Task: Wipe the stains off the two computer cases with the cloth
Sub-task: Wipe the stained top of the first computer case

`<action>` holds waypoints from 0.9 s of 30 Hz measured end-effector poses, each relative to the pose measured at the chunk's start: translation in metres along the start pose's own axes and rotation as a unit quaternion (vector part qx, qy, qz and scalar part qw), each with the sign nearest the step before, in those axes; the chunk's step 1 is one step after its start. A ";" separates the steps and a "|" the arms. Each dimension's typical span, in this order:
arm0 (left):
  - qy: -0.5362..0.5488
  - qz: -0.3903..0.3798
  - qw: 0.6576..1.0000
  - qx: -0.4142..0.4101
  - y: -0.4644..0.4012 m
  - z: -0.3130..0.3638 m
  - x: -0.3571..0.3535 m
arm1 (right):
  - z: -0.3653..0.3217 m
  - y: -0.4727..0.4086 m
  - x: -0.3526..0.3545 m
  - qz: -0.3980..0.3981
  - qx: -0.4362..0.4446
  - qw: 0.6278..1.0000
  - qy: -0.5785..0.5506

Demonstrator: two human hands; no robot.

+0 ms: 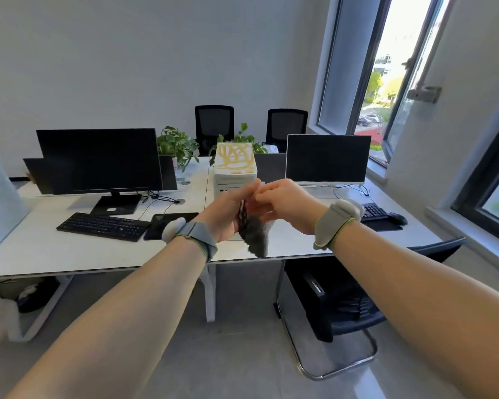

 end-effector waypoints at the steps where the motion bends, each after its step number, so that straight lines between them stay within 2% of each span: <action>1: -0.005 0.008 1.000 -0.010 -0.007 0.001 -0.003 | 0.007 -0.001 0.012 0.053 0.001 0.998 -0.024; 4: -0.029 0.071 0.997 -0.015 -0.021 0.006 0.000 | 0.045 -0.003 0.048 0.210 -0.008 0.973 -0.100; 5: -0.026 0.064 0.998 -0.013 -0.025 0.008 -0.002 | 0.060 -0.004 0.055 0.226 -0.028 0.966 -0.125; 6: -0.024 0.054 0.998 -0.012 -0.027 0.011 -0.005 | 0.078 -0.007 0.057 0.204 -0.062 0.963 -0.163; 8: -0.003 0.040 0.999 -0.010 -0.037 0.014 -0.014 | 0.106 -0.015 0.052 0.074 -0.150 0.940 -0.297; 9: 0.004 0.040 0.999 -0.008 -0.044 0.017 -0.017 | 0.109 -0.020 0.049 0.008 -0.159 0.919 -0.360; 10: -0.001 0.050 0.999 -0.007 -0.045 0.017 -0.013 | 0.105 -0.022 0.045 -0.022 -0.139 0.905 -0.402; 12: -0.054 0.090 0.994 0.004 -0.058 0.017 -0.006 | 0.103 -0.040 0.057 0.005 -0.105 0.932 -0.346; 13: -0.084 0.105 0.991 0.014 -0.060 0.017 0.000 | 0.100 -0.044 0.063 0.042 -0.088 0.952 -0.289; 15: -0.112 0.151 0.981 0.045 -0.068 0.011 0.007 | 0.097 -0.052 0.083 0.116 -0.074 0.968 -0.210; 17: -0.099 0.185 0.975 0.072 -0.073 0.005 0.003 | 0.096 -0.058 0.099 0.098 -0.048 0.976 -0.189; 19: -0.108 0.177 0.975 0.077 -0.082 -0.001 -0.003 | 0.101 -0.065 0.107 0.045 -0.049 0.989 -0.133; 21: -0.147 0.147 0.974 0.091 -0.091 -0.008 -0.008 | 0.105 -0.071 0.113 0.030 -0.044 0.998 0.015; 23: -0.193 0.116 0.969 0.101 -0.097 -0.010 -0.018 | 0.106 -0.079 0.119 0.030 -0.025 0.990 0.133; 27: -0.326 0.106 0.935 0.091 -0.101 -0.004 -0.029 | 0.097 -0.090 0.127 0.007 0.005 0.989 0.148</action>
Point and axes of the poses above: each hand's wrist, its own y-axis away from the middle knuckle, its own x-axis out of the back of the hand, z = x × y, the point moved 6 cm from there along -y, towards the middle knuckle, and after that the axes turned 1 degree about -z, right-handed, at the moved point
